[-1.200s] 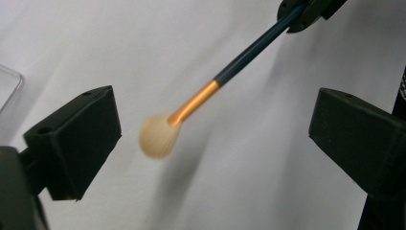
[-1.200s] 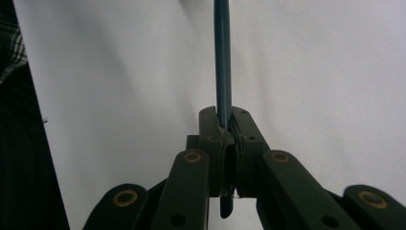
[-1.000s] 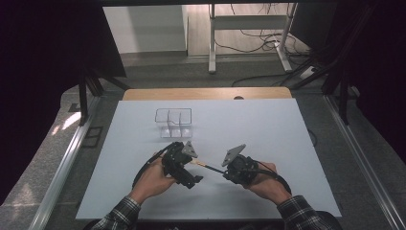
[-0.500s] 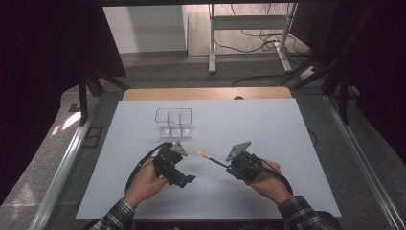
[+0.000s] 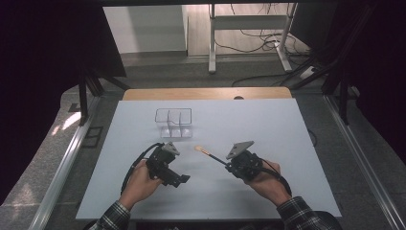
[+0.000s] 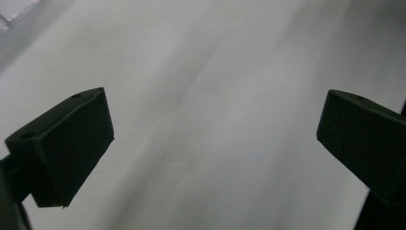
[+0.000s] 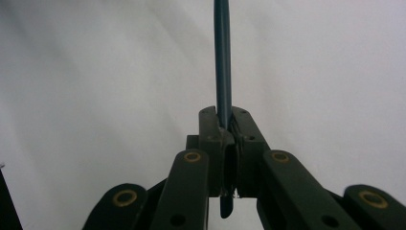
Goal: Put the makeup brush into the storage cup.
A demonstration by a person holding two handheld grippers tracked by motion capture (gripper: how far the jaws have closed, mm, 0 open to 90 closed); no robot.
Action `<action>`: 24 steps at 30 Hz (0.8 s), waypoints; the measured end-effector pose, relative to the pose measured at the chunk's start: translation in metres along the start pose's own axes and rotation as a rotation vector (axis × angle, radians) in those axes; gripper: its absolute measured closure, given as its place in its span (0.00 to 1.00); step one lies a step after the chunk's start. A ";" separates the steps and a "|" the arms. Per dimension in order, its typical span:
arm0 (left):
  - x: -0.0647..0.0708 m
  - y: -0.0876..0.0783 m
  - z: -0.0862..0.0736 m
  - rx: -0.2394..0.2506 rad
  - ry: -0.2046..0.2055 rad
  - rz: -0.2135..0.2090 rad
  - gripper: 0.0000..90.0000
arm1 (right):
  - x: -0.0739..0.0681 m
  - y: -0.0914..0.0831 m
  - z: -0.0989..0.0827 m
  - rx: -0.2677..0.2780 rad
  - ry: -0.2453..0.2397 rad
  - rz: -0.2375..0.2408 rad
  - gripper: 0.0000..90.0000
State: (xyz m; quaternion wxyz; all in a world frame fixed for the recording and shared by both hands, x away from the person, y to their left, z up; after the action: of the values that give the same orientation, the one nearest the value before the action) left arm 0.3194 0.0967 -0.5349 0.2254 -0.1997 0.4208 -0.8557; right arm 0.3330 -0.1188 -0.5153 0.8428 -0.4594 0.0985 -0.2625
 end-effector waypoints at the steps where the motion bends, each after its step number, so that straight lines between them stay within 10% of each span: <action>1: 0.000 0.000 0.000 0.003 -0.013 -0.009 0.00 | -0.001 -0.001 0.001 0.011 0.002 0.001 0.94; 24: 0.002 -0.023 0.025 0.220 -0.144 -0.094 0.00 | -0.023 -0.007 0.019 0.147 0.056 0.002 0.94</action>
State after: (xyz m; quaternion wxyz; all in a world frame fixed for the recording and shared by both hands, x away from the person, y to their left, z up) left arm 0.3263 0.0923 -0.5019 0.2349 -0.2541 0.2975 -0.8898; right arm 0.3194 -0.0958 -0.5007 0.8715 -0.3886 0.1031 -0.2810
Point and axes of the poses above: each handheld gripper's, and its own axes: y roughly forward along the jaws, z roughly out of its top, x roughly to its right, the point moved 7 cm from there along y, roughly forward along the jaws, and after that the axes turned 4 degrees about y, right-handed, at the moved point
